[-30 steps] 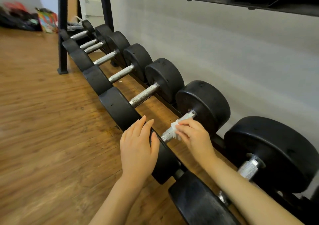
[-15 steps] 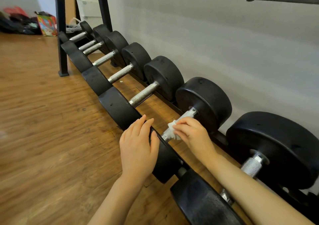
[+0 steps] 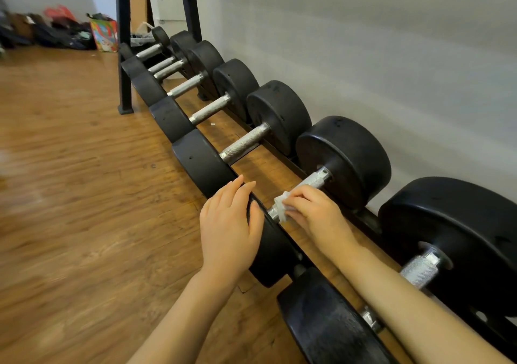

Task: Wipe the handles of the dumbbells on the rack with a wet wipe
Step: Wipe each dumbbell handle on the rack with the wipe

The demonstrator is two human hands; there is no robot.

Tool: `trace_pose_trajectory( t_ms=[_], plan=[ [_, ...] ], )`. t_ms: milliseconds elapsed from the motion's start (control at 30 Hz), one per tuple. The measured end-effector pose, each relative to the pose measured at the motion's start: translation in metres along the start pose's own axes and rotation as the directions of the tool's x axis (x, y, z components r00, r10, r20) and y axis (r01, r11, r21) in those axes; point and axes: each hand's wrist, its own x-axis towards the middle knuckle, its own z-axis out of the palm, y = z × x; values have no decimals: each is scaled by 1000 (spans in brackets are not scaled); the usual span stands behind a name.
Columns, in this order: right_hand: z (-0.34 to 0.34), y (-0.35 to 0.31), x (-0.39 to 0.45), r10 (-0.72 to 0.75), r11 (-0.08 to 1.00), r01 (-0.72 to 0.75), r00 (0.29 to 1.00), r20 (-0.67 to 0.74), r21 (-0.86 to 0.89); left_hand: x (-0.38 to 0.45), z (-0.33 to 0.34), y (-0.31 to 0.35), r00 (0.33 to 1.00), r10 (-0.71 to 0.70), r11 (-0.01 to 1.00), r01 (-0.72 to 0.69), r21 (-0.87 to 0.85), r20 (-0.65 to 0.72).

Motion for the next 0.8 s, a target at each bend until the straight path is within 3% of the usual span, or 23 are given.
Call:
trace_pose_trajectory(
  t_ms=[100,200,300,367,500,667,800],
  plan=[
    [5,-4,-2,-25,999,25,1000,3,-24,0,1,0,1000,2,1000,-2,-5,-2],
    [6,-7,-4,-150,976,158,987,62,-152,0,1,0,1000,-1,1000,1,-5,-7],
    [0,1,5,-185,932,162,982,-41,-323,0,1,-1,1000,8,1000,-8,-11,-14],
    [2,5,9,-138,950,108,987,-84,-293,0,0,-1,1000,8,1000,-9,-19,-15],
    [9,9,6,-200,946,213,977,77,-246,-1,0,-2,1000,11,1000,-11,-30,-16],
    [1,19,13,-158,949,180,982,104,-259,2,-2,-5,1000,24,999,-23,-37,10],
    [-2,15,10,-237,922,288,948,210,-260,1,-3,-4,1000,24,998,-23,-66,2]
  ],
)
